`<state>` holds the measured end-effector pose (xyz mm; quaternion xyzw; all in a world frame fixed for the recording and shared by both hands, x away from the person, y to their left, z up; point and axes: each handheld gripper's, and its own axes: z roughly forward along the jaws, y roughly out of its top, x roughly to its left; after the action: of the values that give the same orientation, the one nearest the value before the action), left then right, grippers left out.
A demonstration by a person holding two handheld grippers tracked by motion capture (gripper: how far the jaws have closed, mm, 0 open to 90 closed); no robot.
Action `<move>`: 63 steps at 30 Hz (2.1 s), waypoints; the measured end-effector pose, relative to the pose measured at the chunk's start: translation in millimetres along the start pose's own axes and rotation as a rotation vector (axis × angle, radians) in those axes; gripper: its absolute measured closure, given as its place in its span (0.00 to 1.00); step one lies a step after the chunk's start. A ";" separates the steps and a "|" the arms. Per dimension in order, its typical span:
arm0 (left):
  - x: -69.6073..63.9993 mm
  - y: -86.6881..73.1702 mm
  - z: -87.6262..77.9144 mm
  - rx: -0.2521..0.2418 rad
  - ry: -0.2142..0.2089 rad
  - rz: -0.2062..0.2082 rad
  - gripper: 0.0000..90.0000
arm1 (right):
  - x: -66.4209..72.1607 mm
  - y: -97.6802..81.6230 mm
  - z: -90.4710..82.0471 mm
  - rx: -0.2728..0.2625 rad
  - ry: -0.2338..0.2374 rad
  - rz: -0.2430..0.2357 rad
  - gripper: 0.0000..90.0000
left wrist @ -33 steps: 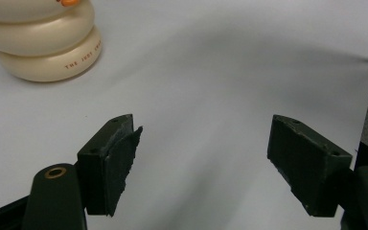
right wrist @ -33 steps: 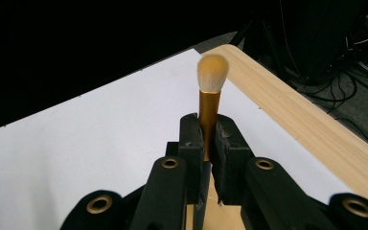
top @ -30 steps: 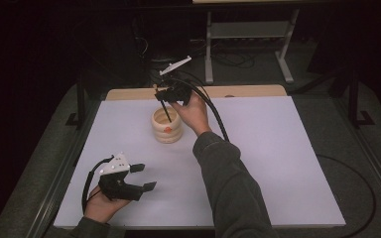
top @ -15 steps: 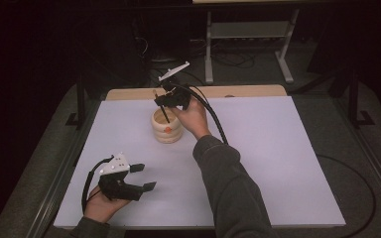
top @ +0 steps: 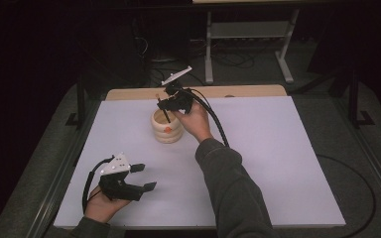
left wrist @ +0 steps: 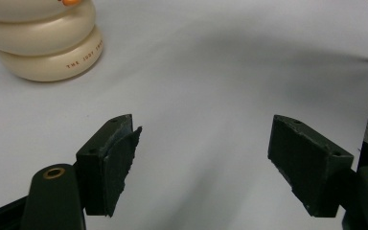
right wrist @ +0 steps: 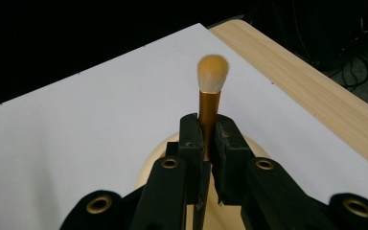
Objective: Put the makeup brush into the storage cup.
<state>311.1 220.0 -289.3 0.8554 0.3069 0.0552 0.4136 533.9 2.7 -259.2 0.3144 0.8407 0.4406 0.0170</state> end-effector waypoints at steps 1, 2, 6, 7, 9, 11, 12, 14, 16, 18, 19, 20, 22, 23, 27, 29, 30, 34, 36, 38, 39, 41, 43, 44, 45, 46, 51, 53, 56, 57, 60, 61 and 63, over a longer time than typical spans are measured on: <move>0.0 -0.1 0.2 0.000 0.000 0.000 0.26 | 0.1 -0.6 0.2 -0.002 0.006 0.001 0.91; 0.3 -0.1 0.2 0.002 0.000 0.004 0.26 | 0.1 -1.1 0.7 -0.005 0.010 -0.008 0.91; -0.5 0.0 0.7 0.002 -0.003 0.004 0.26 | 3.3 -0.7 1.1 0.001 0.013 -0.010 0.91; -0.6 0.1 0.7 0.001 -0.003 0.003 0.26 | 4.1 -0.5 0.9 0.003 0.013 -0.012 0.91; -0.6 0.2 0.7 0.000 -0.002 0.004 0.26 | 4.4 -0.7 0.6 0.002 0.004 -0.015 0.91; -0.6 0.2 0.6 0.001 -0.002 0.004 0.26 | 4.6 -0.9 0.4 0.000 -0.002 -0.020 0.91; -0.7 0.3 0.6 0.000 -0.002 0.004 0.26 | 4.4 -1.6 0.1 -0.012 -0.008 -0.030 0.91; -0.6 0.3 0.9 0.000 -0.003 0.003 0.26 | 4.9 -2.0 0.1 -0.006 -0.004 -0.016 0.91; -0.7 0.2 1.1 0.003 -0.003 0.003 0.26 | 3.8 -3.1 1.0 -0.007 -0.008 -0.023 0.91; -0.5 0.2 1.2 0.005 -0.003 0.005 0.26 | 3.9 -4.3 1.8 -0.001 -0.011 -0.009 0.91; -0.6 0.1 1.2 0.006 -0.003 0.004 0.26 | 3.9 -4.3 1.8 -0.001 -0.011 -0.009 0.91; -0.7 0.2 1.3 0.005 -0.003 0.005 0.26 | 4.0 -4.6 2.1 0.002 -0.011 -0.010 0.91; -0.9 0.2 1.5 0.004 -0.003 0.003 0.26 | 3.3 -6.1 3.8 0.007 -0.007 -0.019 0.91; -0.9 0.2 1.4 0.005 -0.003 0.004 0.26 | 3.3 -6.1 3.8 0.007 -0.007 -0.019 0.91; -1.0 0.6 1.3 0.006 -0.002 0.012 0.26 | 3.2 -9.2 5.9 0.021 0.000 -0.002 0.91; -1.1 0.8 1.3 0.006 -0.003 0.012 0.26 | 2.1 -11.3 6.6 0.019 0.004 0.001 0.89; -1.0 0.9 1.4 0.006 -0.003 0.012 0.26 | 1.4 -12.2 6.8 0.022 0.005 0.005 0.89; -1.1 0.9 2.2 0.008 -0.003 0.015 0.26 | 0.6 -14.3 7.5 0.030 0.010 0.012 0.86; -1.6 1.1 2.4 0.010 -0.004 0.012 0.26 | 0.7 -14.5 7.3 0.031 0.010 0.010 0.85; -1.5 1.2 2.3 0.010 -0.005 0.016 0.26 | 1.7 -14.2 6.3 0.029 0.011 0.009 0.84; -1.4 1.1 2.2 0.009 -0.005 0.016 0.26 | 1.7 -14.2 6.3 0.029 0.011 0.009 0.84; -1.4 0.6 2.0 0.007 -0.001 0.010 0.26 | 2.1 -13.8 5.1 0.028 0.009 0.002 0.84; -0.8 0.8 1.5 0.007 0.002 0.010 0.26 | 2.5 -13.7 3.7 0.025 0.010 -0.001 0.82; -0.8 0.8 1.4 0.004 0.002 0.007 0.26 | 2.9 -13.6 2.7 0.026 0.008 0.002 0.82; -0.8 0.9 1.3 0.003 0.002 0.007 0.25 | 3.2 -13.5 1.8 0.024 0.011 0.003 0.82; -0.9 0.9 1.4 0.003 0.003 0.007 0.25 | 2.9 -13.6 1.0 0.020 0.010 -0.001 0.81; -1.3 0.9 1.9 0.009 0.001 0.004 0.25 | 3.4 -15.1 -4.6 0.012 0.012 0.002 0.79; -0.5 0.9 1.8 0.009 0.002 0.012 0.25 | 3.3 -16.5 -8.0 0.003 0.014 0.006 0.76; -0.5 0.7 1.9 0.010 0.002 0.012 0.25 | 1.6 -19.8 -13.2 -0.013 0.021 0.002 0.74; -0.5 0.7 1.9 0.009 0.003 0.012 0.25 | 1.9 -20.5 -15.2 -0.011 0.020 0.007 0.73; 0.2 0.3 1.9 0.012 0.008 0.020 0.25 | 0.0 -23.2 -21.1 -0.023 0.027 0.009 0.69; 0.5 -0.2 2.0 0.010 0.009 0.017 0.25 | 0.1 -24.4 -24.0 -0.024 0.027 0.009 0.68; 0.8 -0.3 1.9 0.009 0.011 0.015 0.25 | -0.2 -26.2 -28.1 -0.032 0.028 0.006 0.66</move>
<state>312.2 219.3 -290.9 0.8592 0.3027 0.0616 0.4078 512.0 -28.8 -261.8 0.3104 0.8327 0.4584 0.0088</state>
